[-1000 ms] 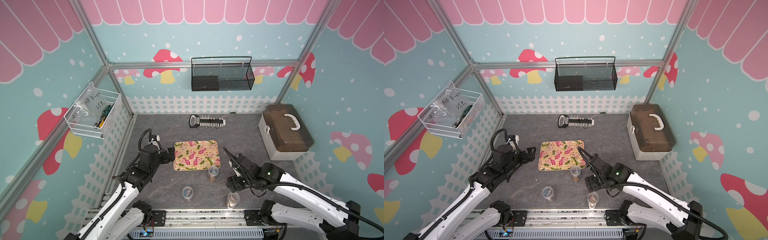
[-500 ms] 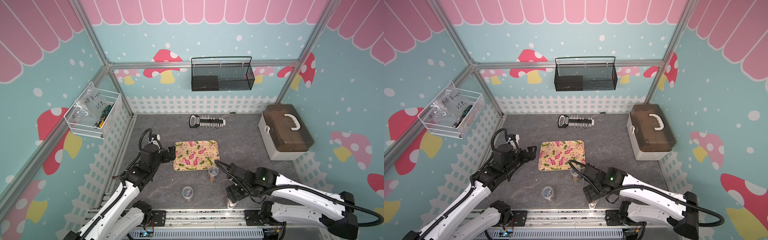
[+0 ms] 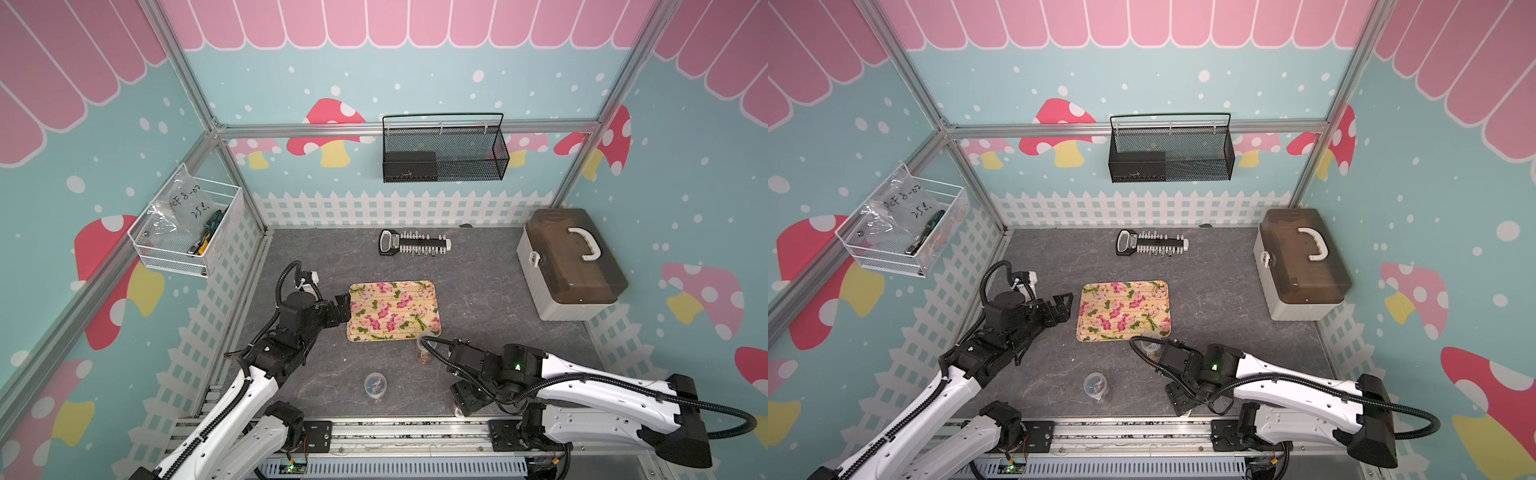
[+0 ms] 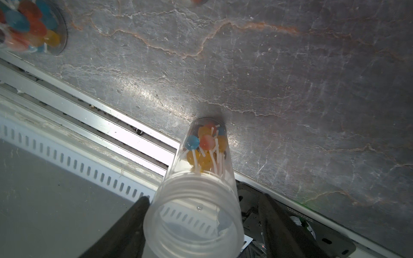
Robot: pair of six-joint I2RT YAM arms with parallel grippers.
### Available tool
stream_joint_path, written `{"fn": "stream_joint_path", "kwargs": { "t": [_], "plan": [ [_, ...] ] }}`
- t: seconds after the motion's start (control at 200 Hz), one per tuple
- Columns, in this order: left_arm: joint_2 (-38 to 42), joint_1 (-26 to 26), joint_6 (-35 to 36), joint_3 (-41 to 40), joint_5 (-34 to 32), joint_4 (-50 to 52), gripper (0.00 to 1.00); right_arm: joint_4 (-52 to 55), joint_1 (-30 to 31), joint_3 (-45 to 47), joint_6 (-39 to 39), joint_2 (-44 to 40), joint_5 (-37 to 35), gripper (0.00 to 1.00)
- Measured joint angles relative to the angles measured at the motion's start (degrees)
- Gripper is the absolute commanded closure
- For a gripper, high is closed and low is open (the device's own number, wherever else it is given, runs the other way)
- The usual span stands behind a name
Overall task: Pour the candies out of the jar
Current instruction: Pick up the jar from the center of the board.
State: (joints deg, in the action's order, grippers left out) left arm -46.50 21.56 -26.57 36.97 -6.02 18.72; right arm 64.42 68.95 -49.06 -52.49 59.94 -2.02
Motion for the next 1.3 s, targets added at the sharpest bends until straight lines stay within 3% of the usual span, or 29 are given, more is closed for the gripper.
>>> {"fn": "stream_joint_path", "kwargs": {
  "t": [0.145,0.475,0.78,0.916,1.301],
  "plan": [
    [0.3,0.0,-0.2,0.0,0.3,-0.1,0.01,-0.7,0.1,0.1,-0.2,0.1,-0.6,0.48],
    [1.6,0.3,0.0,-0.6,2.5,-0.2,0.01,-0.8,-1.6,-2.5,2.4,1.7,-4.1,0.56],
    [-1.1,1.2,7.7,3.9,14.5,-0.6,0.01,-0.8,-15.1,-17.6,18.4,6.1,-5.7,0.57],
    [-2.3,4.3,12.6,6.2,20.1,-2.3,0.01,-1.0,-19.9,-25.3,26.0,9.6,-5.1,0.58],
    [-0.6,10.7,23.7,6.4,32.7,-9.9,0.02,1.0,-25.1,-37.2,39.2,13.2,0.8,0.59]
  ]
}}
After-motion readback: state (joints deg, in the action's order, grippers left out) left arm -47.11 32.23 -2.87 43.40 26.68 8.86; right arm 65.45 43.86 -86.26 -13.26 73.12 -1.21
